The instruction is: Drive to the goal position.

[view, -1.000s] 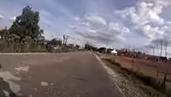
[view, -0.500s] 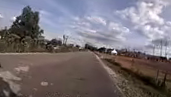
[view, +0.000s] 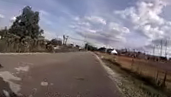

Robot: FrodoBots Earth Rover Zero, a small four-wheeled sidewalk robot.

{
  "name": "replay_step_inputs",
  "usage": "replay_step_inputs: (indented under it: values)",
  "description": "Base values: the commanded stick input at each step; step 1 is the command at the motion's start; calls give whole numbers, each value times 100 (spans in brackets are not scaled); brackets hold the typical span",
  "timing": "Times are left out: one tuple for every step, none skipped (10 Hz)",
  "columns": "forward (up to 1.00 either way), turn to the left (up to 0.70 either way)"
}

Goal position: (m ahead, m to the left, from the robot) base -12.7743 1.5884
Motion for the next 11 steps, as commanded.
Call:
replay_step_inputs:
  values:
    - [6,0]
    - [6,0]
    - [6,0]
    - [6,0]
    - [6,0]
    - [6,0]
    - [6,0]
    - [6,0]
    - [6,0]
    - [6,0]
    - [6,0]
